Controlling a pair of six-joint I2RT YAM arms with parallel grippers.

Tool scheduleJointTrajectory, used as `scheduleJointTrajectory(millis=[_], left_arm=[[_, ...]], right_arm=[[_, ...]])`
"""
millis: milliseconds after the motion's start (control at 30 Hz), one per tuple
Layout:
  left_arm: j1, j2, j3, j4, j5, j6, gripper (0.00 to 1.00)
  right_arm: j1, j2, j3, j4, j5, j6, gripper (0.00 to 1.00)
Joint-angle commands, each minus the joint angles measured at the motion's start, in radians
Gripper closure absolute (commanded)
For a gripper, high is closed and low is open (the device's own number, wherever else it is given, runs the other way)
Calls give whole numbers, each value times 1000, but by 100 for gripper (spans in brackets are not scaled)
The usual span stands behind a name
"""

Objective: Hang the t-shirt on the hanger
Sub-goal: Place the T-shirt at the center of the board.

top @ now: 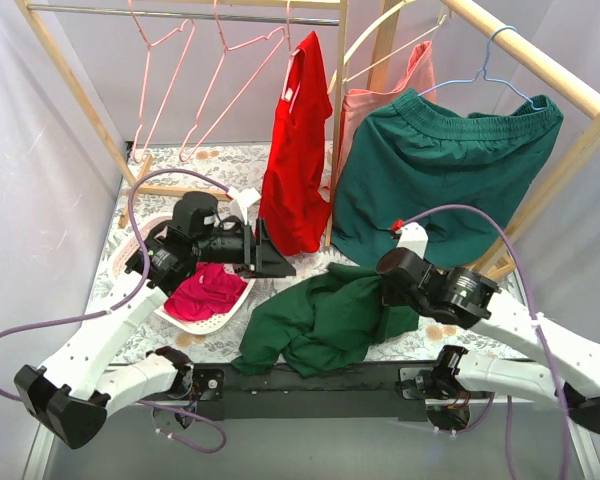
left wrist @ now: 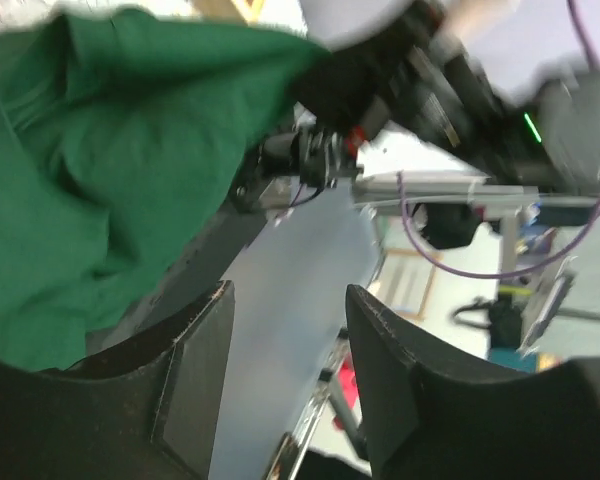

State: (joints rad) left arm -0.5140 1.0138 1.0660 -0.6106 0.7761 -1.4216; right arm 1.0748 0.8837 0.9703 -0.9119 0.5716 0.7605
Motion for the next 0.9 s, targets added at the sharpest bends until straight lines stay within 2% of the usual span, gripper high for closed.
scheduleJointTrajectory(millis=[0,167,333,433,467,533,567,633,767,867], left_arm=[[-95,-28,25,-119,-209,52,55],[-216,41,25,-297,-490,70,61],[-394,156,61,-302,-697,12,57],[-510,290,156,-360,-777,-35,57],[-530,322,172,-383,-843,-45,57],[-558,387,195,-391,-877,-63,55],[-561,397,204,-381,-890,-68,54],[-566,439,216,-362,-894,-63,53],[-572,528,246,-400,-928,-71,52],[-575,528,215,-342,-940,-66,49]], right_arm=[[-206,3,-77,-44,-97,18,99],[-317,76,-110,-2,-183,-78,99],[-322,26,-217,41,-277,-55,99],[-325,-17,-248,50,-289,-38,87],[-325,-22,-248,50,-294,-38,82],[-325,-23,-245,48,-306,-32,75],[-323,-31,-242,50,-311,-32,66],[-325,-45,-229,48,-312,-29,54],[-323,-84,-168,12,-305,-29,44],[-325,-92,-107,-10,-305,-36,39]])
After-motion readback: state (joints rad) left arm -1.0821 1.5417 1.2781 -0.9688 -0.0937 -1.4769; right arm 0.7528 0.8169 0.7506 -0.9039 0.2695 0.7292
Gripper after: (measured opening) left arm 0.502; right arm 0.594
